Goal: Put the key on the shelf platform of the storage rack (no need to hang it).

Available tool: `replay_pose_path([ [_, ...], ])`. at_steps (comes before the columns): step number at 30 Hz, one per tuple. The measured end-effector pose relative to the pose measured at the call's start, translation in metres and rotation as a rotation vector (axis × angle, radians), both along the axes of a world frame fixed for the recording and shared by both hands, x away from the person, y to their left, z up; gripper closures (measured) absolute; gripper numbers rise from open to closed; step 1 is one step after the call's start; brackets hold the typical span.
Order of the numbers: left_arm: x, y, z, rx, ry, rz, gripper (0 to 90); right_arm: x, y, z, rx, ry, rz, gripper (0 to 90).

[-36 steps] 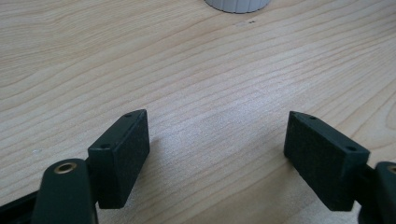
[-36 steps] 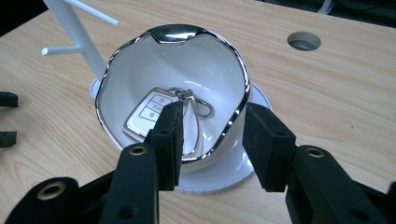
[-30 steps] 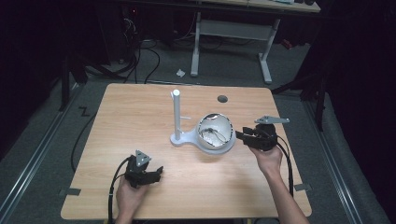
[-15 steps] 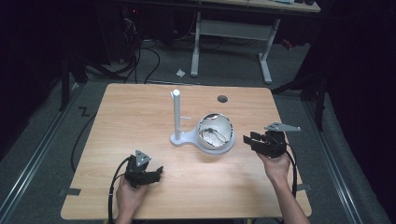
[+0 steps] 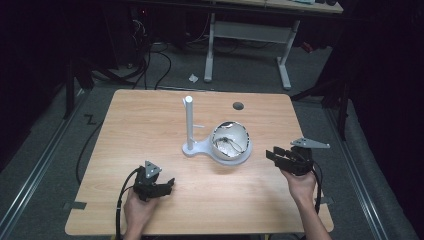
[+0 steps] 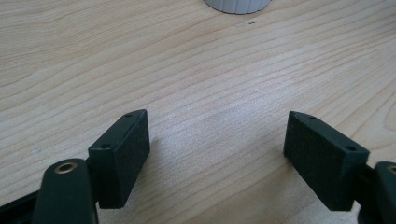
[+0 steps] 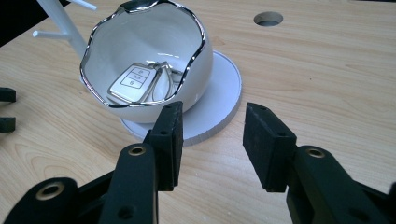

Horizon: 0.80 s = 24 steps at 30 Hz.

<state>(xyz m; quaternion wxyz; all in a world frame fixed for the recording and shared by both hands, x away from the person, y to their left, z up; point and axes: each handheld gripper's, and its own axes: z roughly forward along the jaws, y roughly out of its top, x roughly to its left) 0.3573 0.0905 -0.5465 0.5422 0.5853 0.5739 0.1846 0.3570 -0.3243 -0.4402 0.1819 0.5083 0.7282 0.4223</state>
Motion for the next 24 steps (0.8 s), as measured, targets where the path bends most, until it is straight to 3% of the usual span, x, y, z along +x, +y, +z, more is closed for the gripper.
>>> replay_pose_path([
  [24, 0.0, -0.001, 0.0, 0.007, -0.003, -0.001, 23.2, -0.02, -0.002, -0.007, 0.026, -0.018, 0.008, 57.9],
])
